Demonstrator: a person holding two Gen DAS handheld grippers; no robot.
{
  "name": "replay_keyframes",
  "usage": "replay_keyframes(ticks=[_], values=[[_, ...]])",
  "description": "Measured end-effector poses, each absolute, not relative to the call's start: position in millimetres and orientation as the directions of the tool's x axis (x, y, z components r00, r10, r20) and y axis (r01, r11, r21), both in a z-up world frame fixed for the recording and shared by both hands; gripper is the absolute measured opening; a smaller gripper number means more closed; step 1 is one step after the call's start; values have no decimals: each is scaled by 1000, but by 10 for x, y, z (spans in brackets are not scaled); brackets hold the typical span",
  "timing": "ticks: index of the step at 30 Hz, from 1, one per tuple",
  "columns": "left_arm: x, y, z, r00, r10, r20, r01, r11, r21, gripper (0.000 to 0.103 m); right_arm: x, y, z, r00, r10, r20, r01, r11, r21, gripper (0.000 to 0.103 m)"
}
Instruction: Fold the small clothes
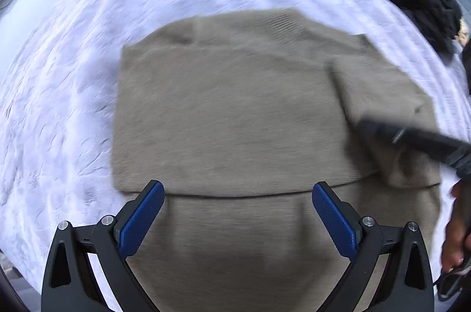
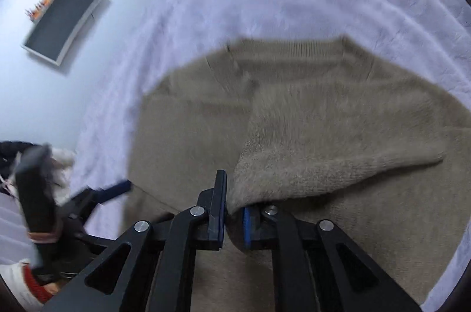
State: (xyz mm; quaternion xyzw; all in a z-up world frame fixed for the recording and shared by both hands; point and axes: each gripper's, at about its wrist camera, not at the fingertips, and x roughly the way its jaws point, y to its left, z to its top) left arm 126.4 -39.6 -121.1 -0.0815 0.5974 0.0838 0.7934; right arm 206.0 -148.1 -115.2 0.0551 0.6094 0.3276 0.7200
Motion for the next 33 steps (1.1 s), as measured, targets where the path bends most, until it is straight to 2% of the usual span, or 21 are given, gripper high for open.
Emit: replay_keyframes(ticks=[2,4,5,6,9,10,11,12,13,14,18,20,24,26,28,31,33], values=[[1220,-290,-1256,270,33,-962,-237,971,-33,102,2006,-1432,-1341,29,496,-868,-364,814,453,12],[1153,-193,-1243,283,28,-959,-237,971,-42,102,2026,-1564,-1315,45,551,-833,-279,808,519,25],[1133,-154,-1241,289,25,-957,-235,971,-46,102,2034,-1681,-1278,64,577,-814,-214,805,554,44],[1078,-69,-1225,292,23,-956,-236,971,-49,102,2082,-1757,-1233,89,591,-802,-176,802,571,58],[1045,37,-1215,297,11,-955,-245,967,-66,102,2209,-2107,-1184,188,631,-752,-19,768,640,59],[1033,63,-1202,302,7,-953,-247,966,-71,102,2341,-2179,-1187,209,650,-731,55,738,672,58],[1013,100,-1189,307,5,-952,-247,966,-74,102,2412,-2231,-1214,225,667,-710,119,705,700,46],[991,131,-1174,311,7,-950,-247,966,-74,102,2462,-2276,-1257,239,681,-692,170,672,721,21],[957,173,-1154,315,8,-949,-246,966,-74,102,2503,-2273,-1251,250,675,-694,179,672,719,9],[924,208,-1136,319,10,-948,-248,966,-74,102,2536,-2236,-1204,263,658,-706,149,695,703,8],[681,465,-1058,334,22,-942,-279,957,-76,102,2397,-1671,-743,260,634,-729,-223,774,593,8],[583,579,-1068,329,33,-944,-303,950,-73,102,2227,-1259,-616,219,605,-765,-420,766,486,8],[439,779,-1141,303,56,-951,-347,936,-55,102,1806,-474,-809,133,487,-863,-692,669,271,9],[430,722,-1158,293,58,-954,-365,930,-55,102,1676,-305,-991,124,418,-900,-742,641,196,10],[274,850,-1125,293,59,-954,-374,925,-58,102,1559,-154,-1151,120,354,-928,-778,613,133,14],[190,981,-1080,303,54,-951,-383,921,-70,102,1460,-165,-1128,132,352,-927,-796,595,113,25],[169,1062,-1039,310,38,-950,-384,919,-88,102,1454,-199,-1060,90,374,-923,-786,596,165,56]])
